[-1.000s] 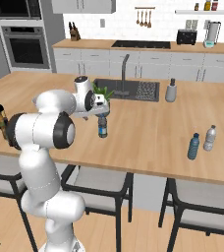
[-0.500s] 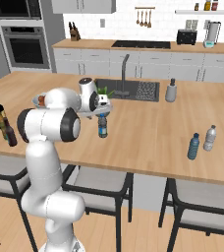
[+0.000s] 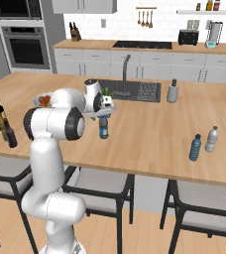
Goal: Move the plastic bottles in the middle to the plastics group, and the glass bottles in the middle to the glass group.
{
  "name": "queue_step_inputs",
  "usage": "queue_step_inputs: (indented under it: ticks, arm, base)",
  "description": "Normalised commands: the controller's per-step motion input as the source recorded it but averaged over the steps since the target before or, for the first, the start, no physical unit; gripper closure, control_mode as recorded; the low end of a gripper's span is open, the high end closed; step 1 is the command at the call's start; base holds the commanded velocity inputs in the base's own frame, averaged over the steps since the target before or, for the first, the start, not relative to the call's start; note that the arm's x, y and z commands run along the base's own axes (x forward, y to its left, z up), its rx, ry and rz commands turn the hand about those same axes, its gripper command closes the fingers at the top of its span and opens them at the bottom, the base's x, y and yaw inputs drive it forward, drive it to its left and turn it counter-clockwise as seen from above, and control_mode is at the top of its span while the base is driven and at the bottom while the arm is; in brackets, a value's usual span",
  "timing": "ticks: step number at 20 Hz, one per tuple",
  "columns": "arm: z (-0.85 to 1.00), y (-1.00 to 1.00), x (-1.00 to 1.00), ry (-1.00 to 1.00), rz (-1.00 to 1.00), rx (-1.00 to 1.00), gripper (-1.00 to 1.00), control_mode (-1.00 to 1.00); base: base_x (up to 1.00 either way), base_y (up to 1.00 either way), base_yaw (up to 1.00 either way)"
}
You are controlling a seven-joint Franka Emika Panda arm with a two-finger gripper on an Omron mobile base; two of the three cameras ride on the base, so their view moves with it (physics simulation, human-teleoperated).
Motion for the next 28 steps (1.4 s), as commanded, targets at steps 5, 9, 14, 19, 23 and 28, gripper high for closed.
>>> queue_step_inputs:
  ticks: [5,9,14,19,23,28]
  arm:
    - [-0.26,-0.07,0.07,0.04,0.0,0.02,-1.0,-1.0]
    - [-0.11,-0.16,0.15,0.01,0.0,0.0,-1.0,-1.0]
    - [-0.19,-0.01,-0.02,0.07,0.0,0.01,1.0,-1.0]
    - [-0.33,0.13,-0.05,0.16,0.0,0.04,1.0,-1.0]
    - [-0.2,0.01,-0.13,0.07,0.0,0.04,1.0,-1.0]
    - [0.13,-0.48,-0.55,-0.09,0.0,0.03,1.0,-1.0]
  base:
    - [0.0,0.0,0.0]
    - [0.0,0.0,0.0]
    - [0.0,0.0,0.0]
    - [0.0,0.0,0.0]
    - [0.0,0.0,0.0]
    - [0.0,0.0,0.0]
